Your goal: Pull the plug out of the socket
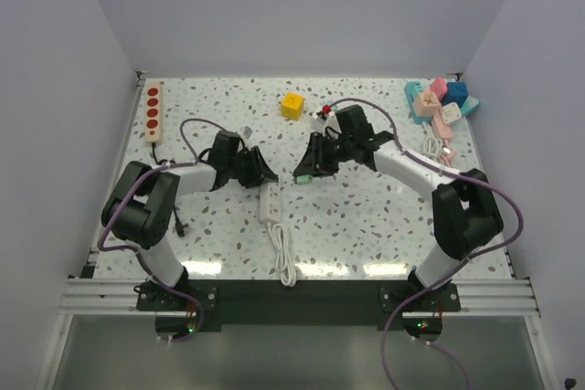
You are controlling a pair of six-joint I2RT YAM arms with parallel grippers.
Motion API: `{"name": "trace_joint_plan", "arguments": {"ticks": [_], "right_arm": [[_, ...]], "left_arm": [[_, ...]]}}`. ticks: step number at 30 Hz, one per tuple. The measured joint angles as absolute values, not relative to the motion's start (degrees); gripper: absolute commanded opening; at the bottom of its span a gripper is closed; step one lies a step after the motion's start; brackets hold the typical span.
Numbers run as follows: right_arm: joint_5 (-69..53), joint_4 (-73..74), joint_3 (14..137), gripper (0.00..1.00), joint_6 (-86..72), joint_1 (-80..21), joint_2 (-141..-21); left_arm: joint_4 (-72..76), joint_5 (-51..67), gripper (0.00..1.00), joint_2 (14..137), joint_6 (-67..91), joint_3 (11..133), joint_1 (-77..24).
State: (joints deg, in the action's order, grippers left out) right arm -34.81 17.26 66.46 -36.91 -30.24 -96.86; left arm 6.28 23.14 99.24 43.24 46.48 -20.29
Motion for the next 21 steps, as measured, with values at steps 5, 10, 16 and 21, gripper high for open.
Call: {"name": "trace_joint_plan", "arguments": {"ticks": [5, 10, 16, 21], "right_arm": [[-34.3, 21.5, 67.4, 0.00, -32.3, -25.9, -93.9], [-29.6, 27.2, 69.1, 0.00, -30.5, -22.0, -95.9], [-24.4, 30.5, 77.0, 0.00, -29.1, -18.4, -102.0], [-20.3, 30.5, 80.5, 0.00, -29.4, -18.5, -104.9]], "left_arm": [[6.0, 22.9, 0.00, 99.2, 42.7, 46.6, -20.2], [-1.7, 19.6, 0.00, 97.3, 38.2, 49.1, -17.1], [-16.1, 13.7, 0.00, 97.0, 28.8, 59.5, -0.6], [-26.4, 4.9, 0.00, 104.9, 20.5, 80.4, 7.5]]}}
